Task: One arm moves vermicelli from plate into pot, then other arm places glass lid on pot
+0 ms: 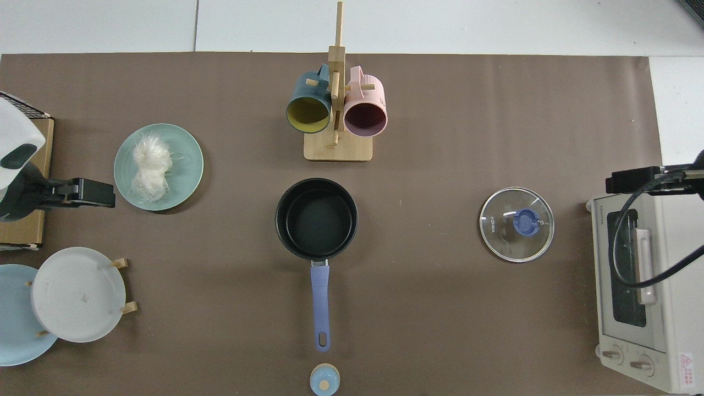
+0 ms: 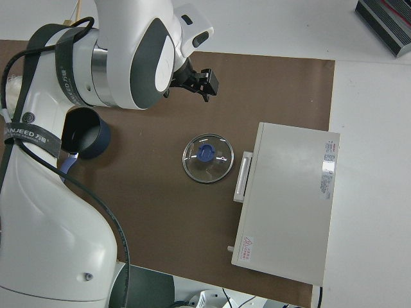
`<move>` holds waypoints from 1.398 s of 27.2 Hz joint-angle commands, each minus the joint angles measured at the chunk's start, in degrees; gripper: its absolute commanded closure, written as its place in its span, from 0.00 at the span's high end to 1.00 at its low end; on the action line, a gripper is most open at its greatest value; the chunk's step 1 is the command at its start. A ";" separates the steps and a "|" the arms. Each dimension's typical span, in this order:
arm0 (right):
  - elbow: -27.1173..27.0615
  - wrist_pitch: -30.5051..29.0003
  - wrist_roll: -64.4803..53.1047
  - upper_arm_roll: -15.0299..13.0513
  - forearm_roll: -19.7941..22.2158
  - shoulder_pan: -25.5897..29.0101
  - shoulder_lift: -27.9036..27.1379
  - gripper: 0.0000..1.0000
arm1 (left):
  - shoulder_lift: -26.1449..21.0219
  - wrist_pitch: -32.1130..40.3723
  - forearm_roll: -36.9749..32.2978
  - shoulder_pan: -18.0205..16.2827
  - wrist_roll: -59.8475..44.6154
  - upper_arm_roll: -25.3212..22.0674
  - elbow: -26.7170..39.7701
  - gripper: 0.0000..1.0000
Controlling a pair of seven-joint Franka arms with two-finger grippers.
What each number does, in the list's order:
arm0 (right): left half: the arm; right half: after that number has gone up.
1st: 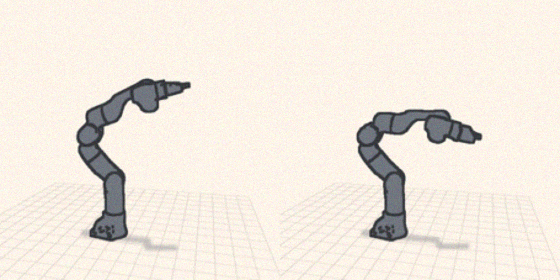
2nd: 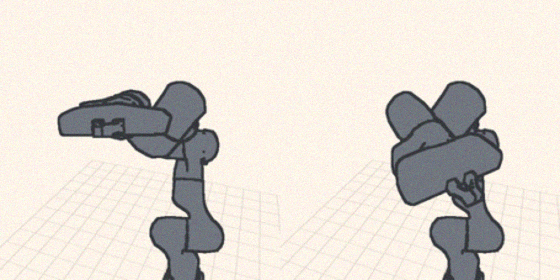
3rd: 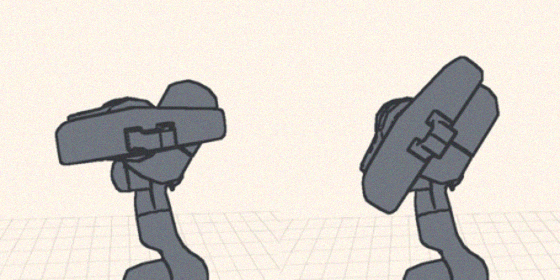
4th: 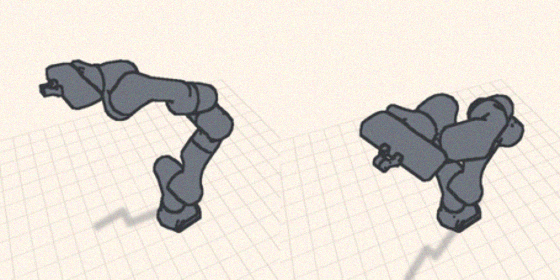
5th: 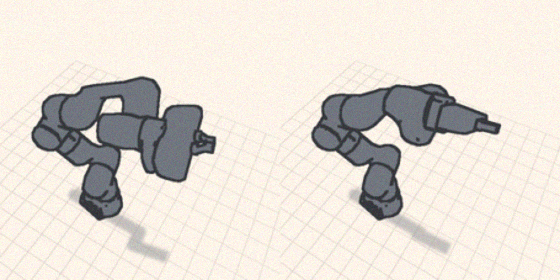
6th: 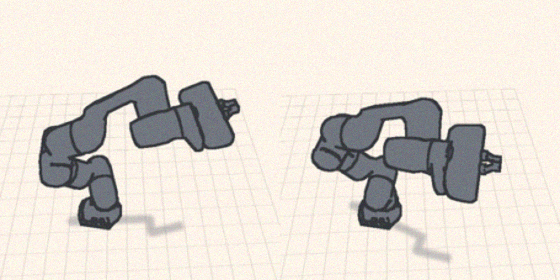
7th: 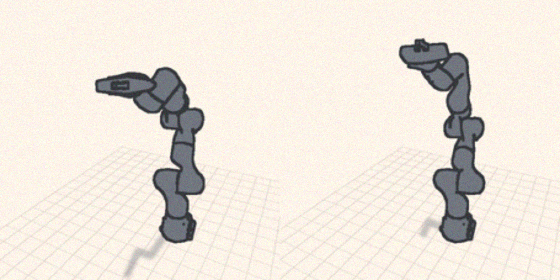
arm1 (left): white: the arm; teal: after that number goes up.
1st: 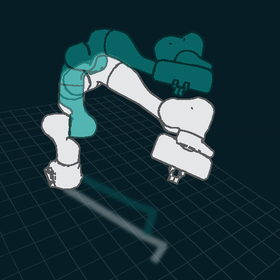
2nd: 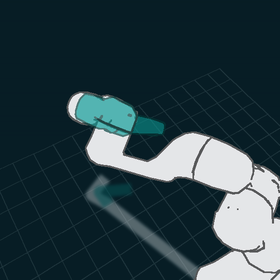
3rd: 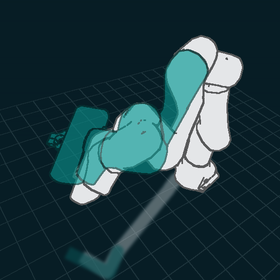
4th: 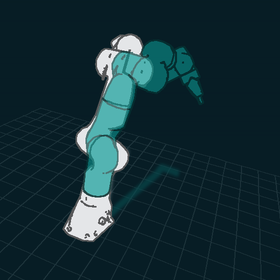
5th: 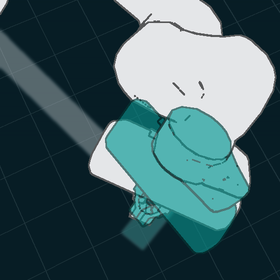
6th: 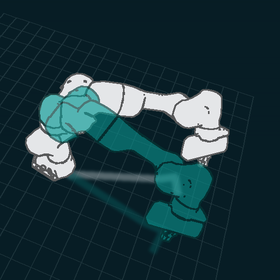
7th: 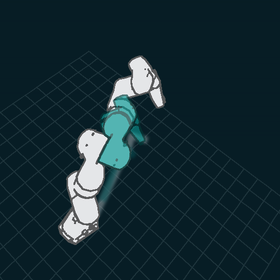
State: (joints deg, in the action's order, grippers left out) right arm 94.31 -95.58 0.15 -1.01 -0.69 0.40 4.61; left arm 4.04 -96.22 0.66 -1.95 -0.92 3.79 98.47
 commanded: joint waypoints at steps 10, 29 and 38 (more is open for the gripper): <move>0.43 -0.04 -1.29 0.30 -0.71 0.66 0.31 1.00 | 0.70 1.21 -1.02 0.54 -0.48 -0.19 -0.12 1.00; 0.43 -0.04 -1.29 0.30 -0.71 0.66 0.31 1.00 | 0.62 -0.02 -1.10 0.54 -0.04 -0.28 -0.12 1.00; 0.43 -0.04 -1.29 0.30 -0.71 0.66 0.31 1.00 | -1.66 -9.76 -1.54 -0.16 -0.57 -1.33 -0.12 1.00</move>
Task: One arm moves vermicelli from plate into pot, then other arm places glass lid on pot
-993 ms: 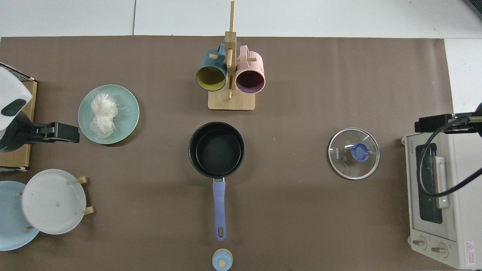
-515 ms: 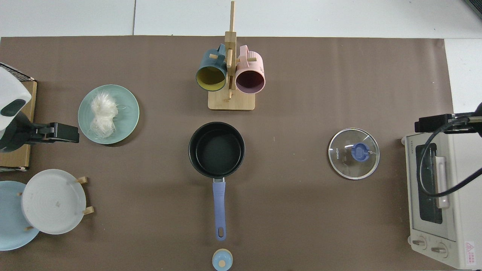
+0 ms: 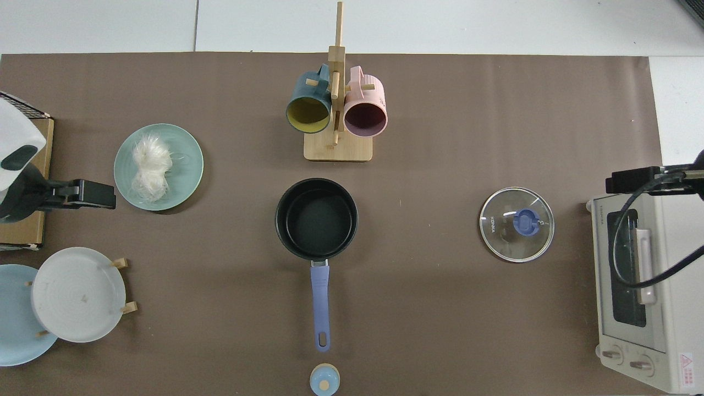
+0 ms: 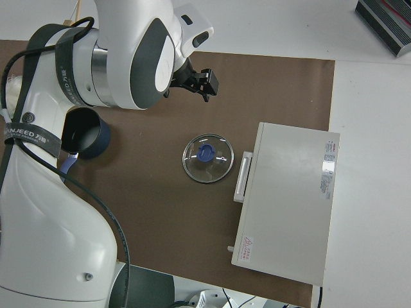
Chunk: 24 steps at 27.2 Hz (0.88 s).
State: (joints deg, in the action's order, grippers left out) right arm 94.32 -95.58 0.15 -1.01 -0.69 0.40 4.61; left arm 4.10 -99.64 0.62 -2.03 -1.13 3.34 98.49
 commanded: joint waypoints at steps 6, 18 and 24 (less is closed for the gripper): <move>0.43 0.13 -1.29 0.30 -0.63 0.83 0.31 1.00 | -8.13 -11.09 -1.85 -0.26 -0.36 -2.28 -2.59 1.00; 0.26 -0.13 -7.62 0.39 0.25 0.57 0.05 1.00 | -20.00 -22.08 -1.77 -0.08 -0.98 -5.36 -4.54 1.00; 0.43 -1.09 -3.68 0.65 -0.80 0.48 -1.00 1.00 | -24.40 -25.24 -1.85 -0.08 -3.69 -5.36 -4.27 1.00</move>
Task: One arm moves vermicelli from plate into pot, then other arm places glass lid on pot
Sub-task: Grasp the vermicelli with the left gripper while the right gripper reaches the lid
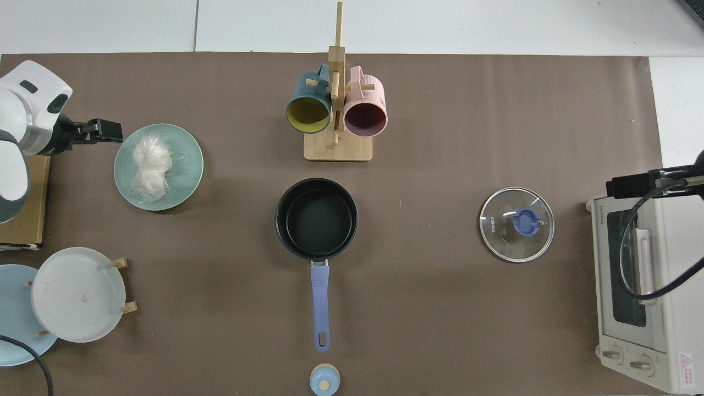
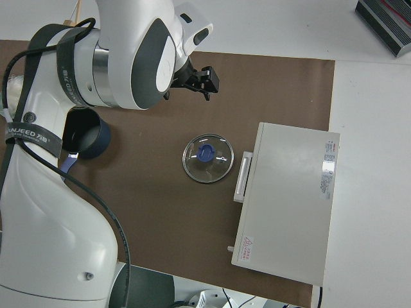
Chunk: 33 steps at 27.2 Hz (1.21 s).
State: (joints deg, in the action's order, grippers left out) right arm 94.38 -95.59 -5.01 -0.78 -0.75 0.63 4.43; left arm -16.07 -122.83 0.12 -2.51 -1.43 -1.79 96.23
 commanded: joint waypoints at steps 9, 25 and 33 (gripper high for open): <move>0.36 -6.36 6.77 0.87 -0.83 -1.24 -5.83 1.00 | -8.71 -4.87 -1.53 1.10 -6.92 0.56 -1.58 1.00; 12.66 -17.97 10.02 0.87 -0.65 -4.15 -10.41 1.00 | -10.12 -7.86 -1.35 1.46 -7.27 0.82 1.59 1.00; 20.05 -23.24 9.32 0.87 -0.65 -3.62 -10.41 1.00 | -11.62 -8.47 -1.35 2.07 -9.73 1.53 1.68 1.00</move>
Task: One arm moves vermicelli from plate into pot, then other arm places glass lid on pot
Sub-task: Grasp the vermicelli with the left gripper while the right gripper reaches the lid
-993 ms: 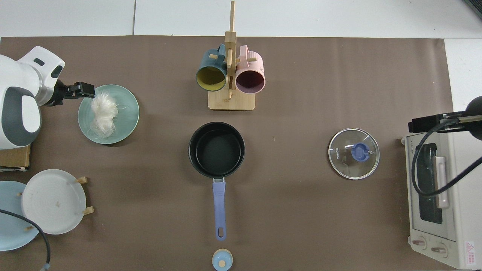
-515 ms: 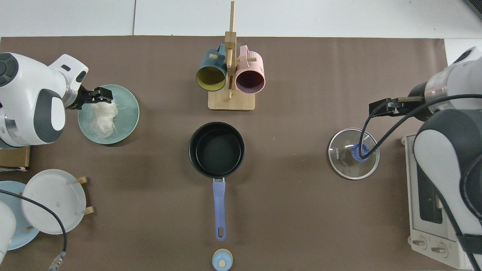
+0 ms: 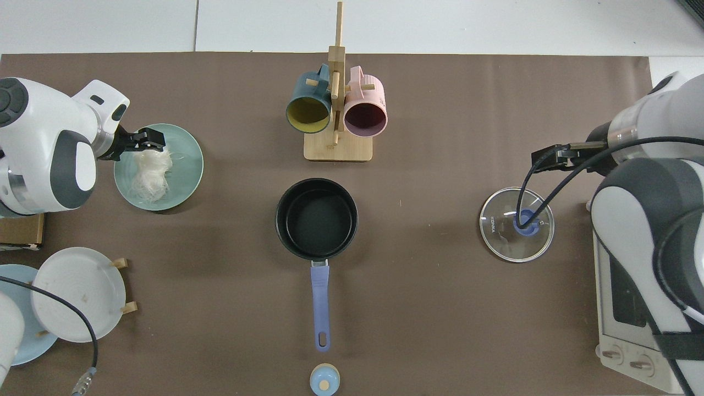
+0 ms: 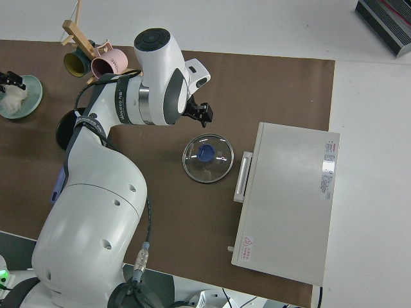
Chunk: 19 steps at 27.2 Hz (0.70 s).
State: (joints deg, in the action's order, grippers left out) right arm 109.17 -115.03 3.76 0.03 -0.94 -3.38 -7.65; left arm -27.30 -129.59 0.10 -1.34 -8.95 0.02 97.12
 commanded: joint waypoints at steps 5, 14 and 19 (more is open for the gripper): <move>8.59 -5.55 0.11 -0.03 -0.38 1.09 1.68 1.00 | -0.39 -1.37 -1.51 0.81 -1.68 -0.28 0.88 1.00; 13.69 -11.35 -2.09 -0.03 -0.38 3.29 1.33 1.00 | -0.30 -0.58 -3.88 0.72 -1.59 -0.28 0.79 0.35; 14.84 -13.55 -2.18 -0.03 -0.38 3.38 -0.08 1.00 | -0.48 -1.10 -4.15 0.72 -1.24 -0.28 0.44 0.00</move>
State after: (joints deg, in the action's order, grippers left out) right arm 121.61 -125.02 3.07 -0.56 -0.92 -0.97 -7.68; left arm -27.92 -129.81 -2.13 -0.85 -9.74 0.01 97.12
